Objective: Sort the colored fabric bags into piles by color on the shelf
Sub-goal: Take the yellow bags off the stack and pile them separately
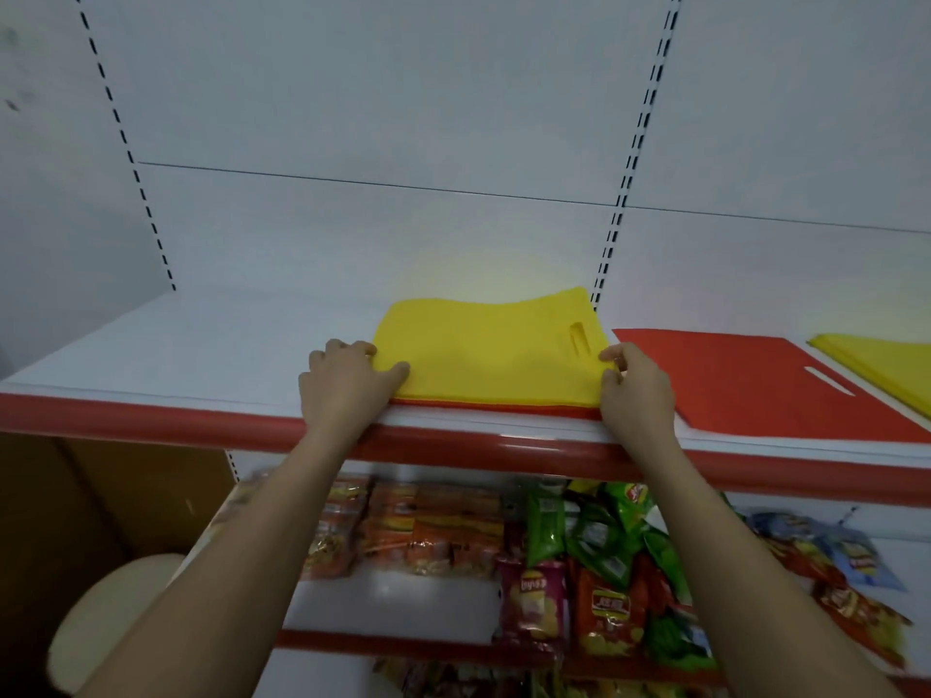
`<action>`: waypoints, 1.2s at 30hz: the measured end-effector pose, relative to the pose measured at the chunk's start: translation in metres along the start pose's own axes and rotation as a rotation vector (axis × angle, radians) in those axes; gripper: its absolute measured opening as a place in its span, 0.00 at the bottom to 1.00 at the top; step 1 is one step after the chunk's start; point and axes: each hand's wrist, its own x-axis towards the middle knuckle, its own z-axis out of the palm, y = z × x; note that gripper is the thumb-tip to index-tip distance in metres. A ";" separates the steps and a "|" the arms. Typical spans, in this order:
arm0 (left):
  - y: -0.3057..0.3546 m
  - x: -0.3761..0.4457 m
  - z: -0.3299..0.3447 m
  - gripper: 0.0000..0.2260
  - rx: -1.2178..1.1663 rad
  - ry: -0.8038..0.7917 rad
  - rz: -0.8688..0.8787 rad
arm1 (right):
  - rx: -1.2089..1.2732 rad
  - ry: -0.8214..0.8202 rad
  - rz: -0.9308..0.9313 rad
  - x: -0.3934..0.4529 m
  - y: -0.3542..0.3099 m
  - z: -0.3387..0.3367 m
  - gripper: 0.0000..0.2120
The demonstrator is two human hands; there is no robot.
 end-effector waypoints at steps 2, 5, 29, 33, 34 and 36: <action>0.000 -0.001 -0.001 0.27 -0.013 0.001 0.015 | -0.018 0.011 -0.030 -0.001 -0.001 0.001 0.15; 0.000 -0.002 -0.002 0.24 -0.065 0.009 0.020 | 0.021 0.004 -0.073 -0.001 -0.002 0.002 0.16; 0.087 -0.053 -0.071 0.29 -1.082 -0.300 0.035 | 0.458 -0.156 0.209 -0.013 -0.020 -0.149 0.20; 0.128 -0.091 -0.065 0.27 -1.074 -0.322 0.041 | 0.468 -0.192 0.224 -0.026 0.008 -0.201 0.21; 0.139 -0.102 -0.064 0.25 -1.053 -0.336 0.052 | 0.442 -0.188 0.216 -0.031 0.015 -0.216 0.21; 0.162 -0.125 -0.058 0.23 -1.015 -0.367 0.078 | 0.392 -0.179 0.206 -0.041 0.031 -0.247 0.22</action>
